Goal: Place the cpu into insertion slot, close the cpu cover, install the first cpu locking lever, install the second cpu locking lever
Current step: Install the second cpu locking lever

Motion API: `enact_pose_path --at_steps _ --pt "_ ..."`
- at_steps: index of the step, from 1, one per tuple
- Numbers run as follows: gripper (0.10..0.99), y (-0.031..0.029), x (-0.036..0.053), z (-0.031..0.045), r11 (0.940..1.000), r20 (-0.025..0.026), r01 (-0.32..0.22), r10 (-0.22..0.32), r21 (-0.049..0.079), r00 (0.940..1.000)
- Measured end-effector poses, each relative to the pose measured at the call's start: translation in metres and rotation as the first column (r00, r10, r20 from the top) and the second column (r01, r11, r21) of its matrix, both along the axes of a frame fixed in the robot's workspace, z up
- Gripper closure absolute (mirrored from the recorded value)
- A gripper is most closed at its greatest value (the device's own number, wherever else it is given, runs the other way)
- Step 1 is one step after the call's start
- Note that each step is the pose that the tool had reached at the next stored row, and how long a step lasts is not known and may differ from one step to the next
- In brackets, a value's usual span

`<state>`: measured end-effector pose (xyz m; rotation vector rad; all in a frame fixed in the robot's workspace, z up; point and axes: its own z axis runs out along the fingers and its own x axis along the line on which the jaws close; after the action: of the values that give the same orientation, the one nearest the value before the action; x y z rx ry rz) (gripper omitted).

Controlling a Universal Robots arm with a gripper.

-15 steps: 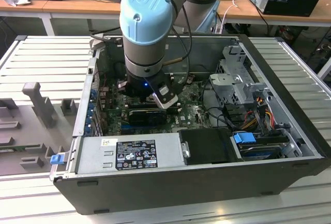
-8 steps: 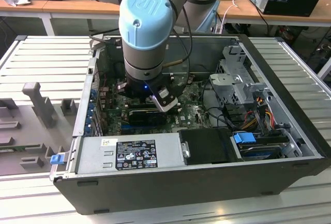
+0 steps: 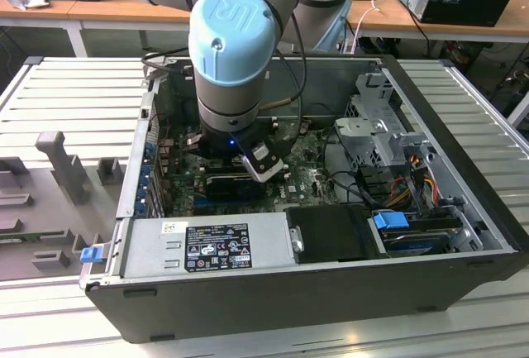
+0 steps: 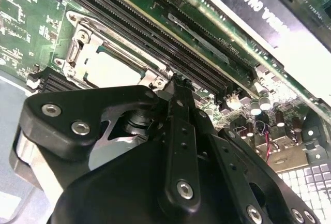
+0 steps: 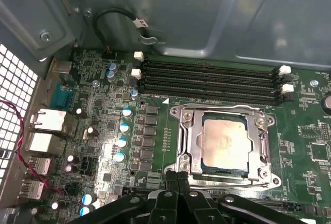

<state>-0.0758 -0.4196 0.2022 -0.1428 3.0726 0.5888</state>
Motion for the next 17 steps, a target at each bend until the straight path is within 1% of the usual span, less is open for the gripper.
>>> enact_pose_path --at_steps 2,3,4,8,11,14,16,17 --pt "0.980 0.0000 -0.0001 -0.0027 1.0000 0.0000 0.000 0.000 0.004 1.0000" --pt "0.980 0.0000 -0.0001 -0.0041 0.9999 -0.0001 0.000 0.000 0.017 1.0000" --pt "0.980 0.0000 -0.0002 -0.0046 0.9997 0.0000 0.000 0.000 0.024 1.0000" --pt "0.980 0.0005 0.0000 -0.0073 0.9997 0.0000 -0.001 0.001 0.025 1.0000" --pt "0.980 0.0030 -0.0001 -0.0093 0.9997 -0.0001 -0.001 0.001 0.025 1.0000" --pt "0.980 0.0057 -0.0001 -0.0125 0.9996 0.0001 -0.001 0.001 0.029 1.0000" --pt "0.980 0.0059 -0.0009 -0.0123 0.9995 -0.0001 -0.001 0.001 0.030 1.0000" --pt "0.980 0.0059 -0.0009 -0.0107 0.9995 0.0001 -0.001 0.001 0.030 1.0000"
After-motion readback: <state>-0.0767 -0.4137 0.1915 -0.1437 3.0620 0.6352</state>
